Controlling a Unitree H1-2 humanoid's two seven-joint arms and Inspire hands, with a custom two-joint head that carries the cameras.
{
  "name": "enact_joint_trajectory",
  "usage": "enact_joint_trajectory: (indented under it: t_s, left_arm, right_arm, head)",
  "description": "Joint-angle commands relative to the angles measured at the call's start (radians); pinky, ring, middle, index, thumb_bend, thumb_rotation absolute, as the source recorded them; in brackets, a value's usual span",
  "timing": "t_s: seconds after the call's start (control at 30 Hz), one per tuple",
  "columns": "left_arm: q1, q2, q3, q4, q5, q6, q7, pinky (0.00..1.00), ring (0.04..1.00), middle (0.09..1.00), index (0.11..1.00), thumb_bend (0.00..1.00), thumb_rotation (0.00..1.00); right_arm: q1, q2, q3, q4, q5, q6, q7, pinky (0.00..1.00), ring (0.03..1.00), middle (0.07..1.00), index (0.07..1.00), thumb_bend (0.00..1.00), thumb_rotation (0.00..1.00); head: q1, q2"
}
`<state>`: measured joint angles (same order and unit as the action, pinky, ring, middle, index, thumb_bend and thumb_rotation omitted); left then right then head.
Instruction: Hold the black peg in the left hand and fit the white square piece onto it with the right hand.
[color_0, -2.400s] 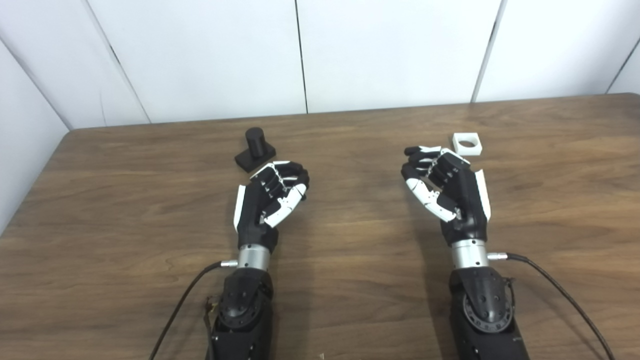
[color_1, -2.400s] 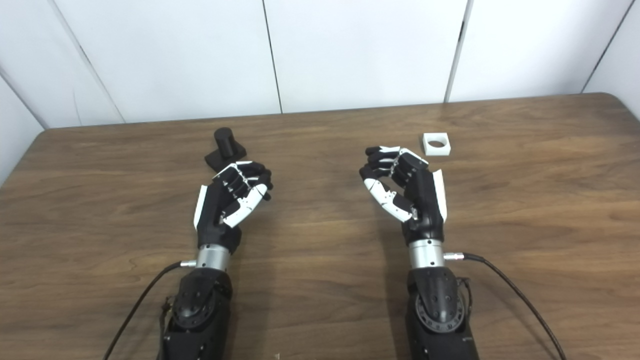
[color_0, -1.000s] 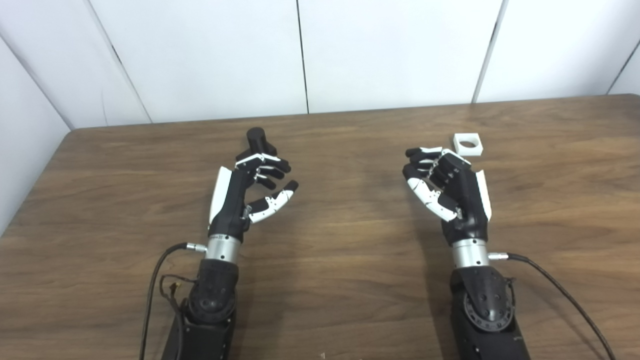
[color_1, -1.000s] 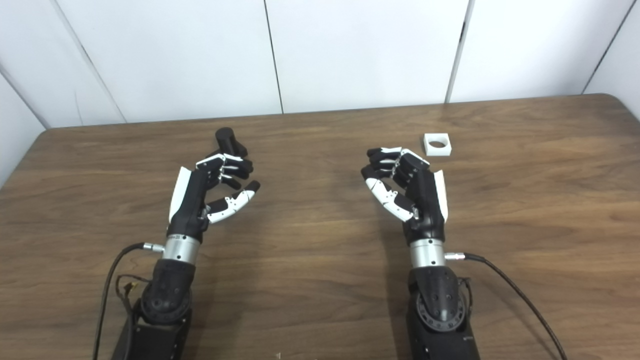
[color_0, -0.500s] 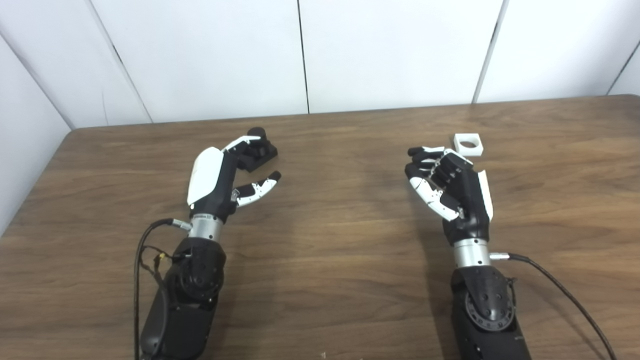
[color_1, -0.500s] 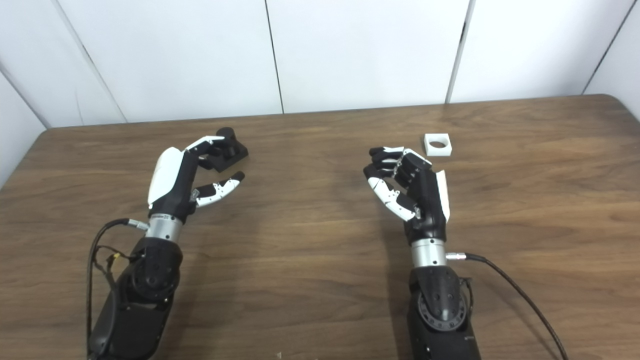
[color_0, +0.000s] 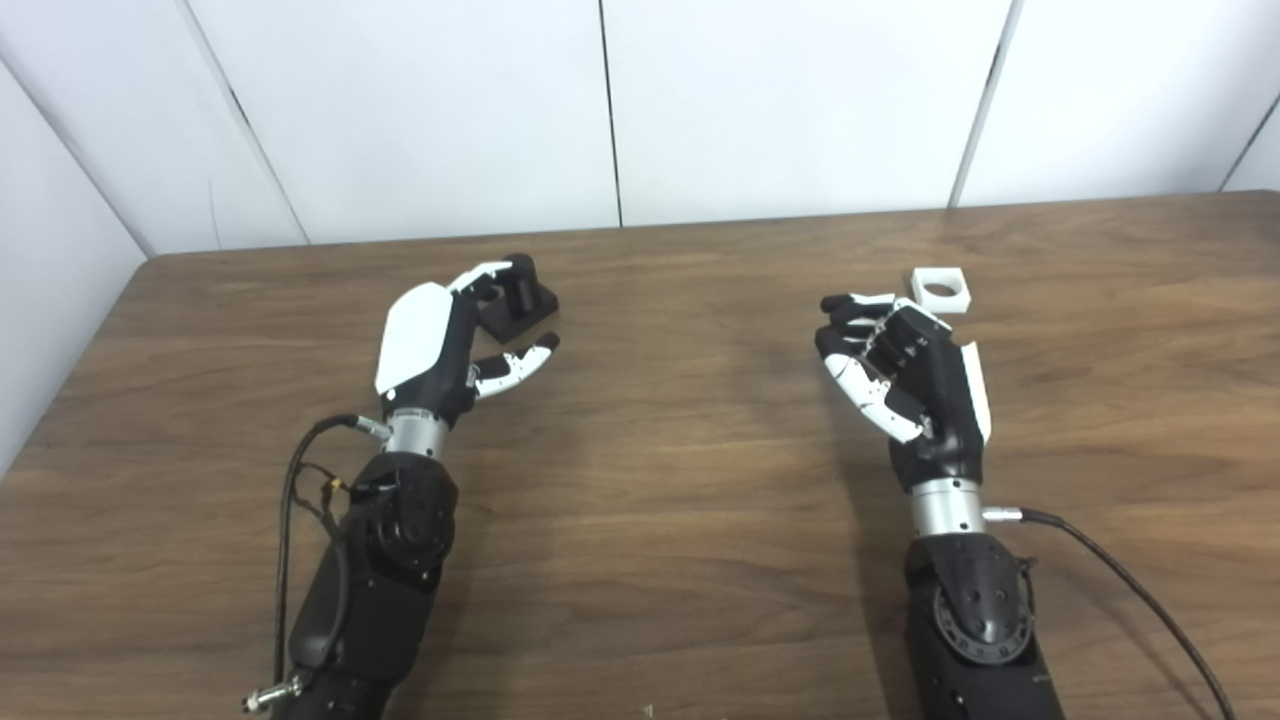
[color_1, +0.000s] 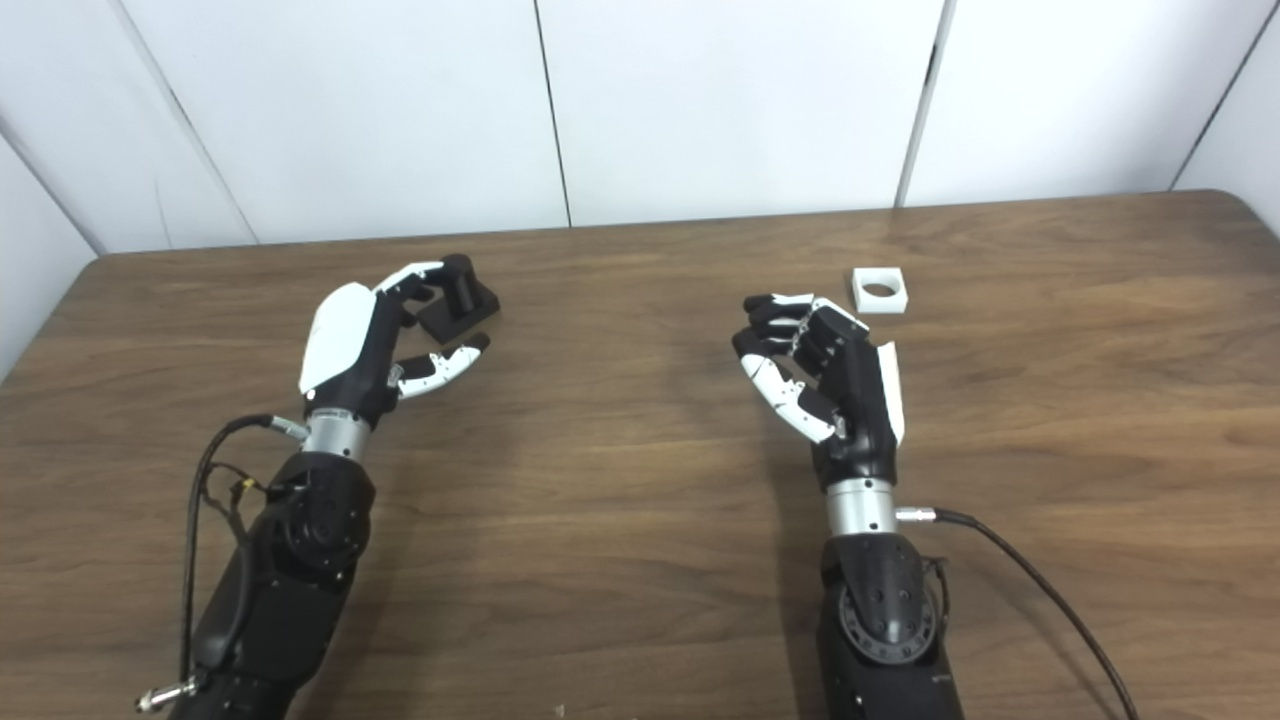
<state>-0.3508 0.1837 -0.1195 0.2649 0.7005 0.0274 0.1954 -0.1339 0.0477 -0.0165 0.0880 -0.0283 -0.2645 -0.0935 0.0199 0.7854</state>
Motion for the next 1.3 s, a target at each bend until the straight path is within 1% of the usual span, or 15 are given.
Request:
enact_joint_trajectory:
  t_s: [0.0, 0.17, 0.3, 0.47, 0.5, 0.6, 0.67, 0.77, 0.87, 0.97, 1.1, 1.23, 1.27]
  left_arm:
    - [-0.065, 0.006, -0.001, 0.009, 0.016, -0.005, 0.059, 0.67, 0.813, 0.838, 0.769, 0.58, 0.33]
    - [-0.076, 0.009, -0.013, 0.029, 0.053, 0.019, 0.114, 0.71, 0.871, 0.891, 0.798, 0.61, 0.37]
    - [-0.078, 0.011, -0.02, 0.02, 0.08, 0.058, 0.133, 0.74, 0.902, 0.917, 0.802, 0.63, 0.4]
    - [-0.069, 0.003, -0.024, -0.014, 0.112, 0.115, 0.157, 0.84, 0.941, 0.945, 0.8, 0.64, 0.44]
    - [-0.068, 0.001, -0.024, -0.019, 0.113, 0.122, 0.16, 0.84, 0.944, 0.947, 0.801, 0.64, 0.45]
    - [-0.067, -0.002, -0.025, -0.02, 0.111, 0.134, 0.176, 0.77, 0.92, 0.932, 0.798, 0.64, 0.44]
    - [-0.068, -0.006, -0.022, -0.014, 0.102, 0.135, 0.186, 0.75, 0.905, 0.92, 0.807, 0.65, 0.43]
    - [-0.07, -0.012, -0.017, -0.007, 0.093, 0.143, 0.193, 0.75, 0.897, 0.92, 0.815, 0.65, 0.43]
    - [-0.076, -0.014, -0.017, 0.007, 0.087, 0.149, 0.201, 0.75, 0.896, 0.923, 0.815, 0.65, 0.41]
    - [-0.086, -0.011, -0.024, 0.023, 0.091, 0.173, 0.193, 0.76, 0.907, 0.933, 0.819, 0.66, 0.42]
    - [-0.109, -0.004, -0.042, 0.051, 0.102, 0.217, 0.167, 0.78, 0.929, 0.955, 0.831, 0.69, 0.46]
    - [-0.137, 0.005, -0.063, 0.103, 0.102, 0.243, 0.156, 0.79, 0.964, 0.98, 0.81, 0.74, 0.53]
    - [-0.14, 0.006, -0.066, 0.11, 0.101, 0.246, 0.157, 0.79, 0.966, 0.981, 0.809, 0.74, 0.53]
  right_arm:
    - [0.069, -0.013, -0.007, 0.113, -0.001, -0.025, 0.003, 0.47, 0.545, 0.632, 0.5, 0.49, 0.17]
    - [0.07, -0.014, -0.01, 0.11, 0.0, -0.023, 0.001, 0.47, 0.548, 0.634, 0.5, 0.49, 0.17]
    - [0.07, -0.017, -0.01, 0.107, -0.01, -0.02, -0.003, 0.47, 0.546, 0.634, 0.5, 0.49, 0.17]
    - [0.068, -0.02, -0.012, 0.112, 0.005, -0.02, 0.007, 0.47, 0.547, 0.635, 0.5, 0.49, 0.17]
    - [0.066, -0.02, -0.013, 0.113, 0.004, -0.02, 0.006, 0.47, 0.547, 0.635, 0.5, 0.49, 0.17]
    - [0.062, -0.021, -0.012, 0.118, -0.001, -0.023, 0.002, 0.47, 0.538, 0.629, 0.5, 0.49, 0.17]
    - [0.06, -0.024, -0.011, 0.12, -0.005, -0.023, 0.002, 0.47, 0.536, 0.628, 0.5, 0.49, 0.17]
    - [0.059, -0.026, -0.011, 0.121, -0.007, -0.024, 0.001, 0.47, 0.536, 0.627, 0.499, 0.49, 0.17]
    - [0.059, -0.023, -0.016, 0.112, 0.007, -0.01, 0.003, 0.47, 0.54, 0.624, 0.499, 0.49, 0.17]
    - [0.061, -0.026, -0.015, 0.108, 0.002, -0.008, 0.003, 0.47, 0.541, 0.626, 0.499, 0.49, 0.17]
    - [0.059, -0.03, -0.014, 0.112, 0.003, -0.011, 0.007, 0.47, 0.547, 0.632, 0.499, 0.49, 0.17]
    - [0.057, -0.031, -0.014, 0.114, 0.003, -0.014, 0.007, 0.47, 0.544, 0.628, 0.499, 0.49, 0.17]
    - [0.056, -0.031, -0.014, 0.115, 0.003, -0.015, 0.007, 0.47, 0.544, 0.628, 0.499, 0.49, 0.17]
  head:
    - [0.001, 0.0]
    - [0.001, 0.0]
    - [-0.002, -0.001]
    - [0.003, -0.002]
    - [0.002, -0.002]
    - [0.002, -0.003]
    - [0.004, -0.003]
    - [0.008, -0.003]
    - [0.008, -0.003]
    - [0.007, -0.002]
    - [0.005, -0.002]
    - [0.002, -0.003]
    - [0.002, -0.003]
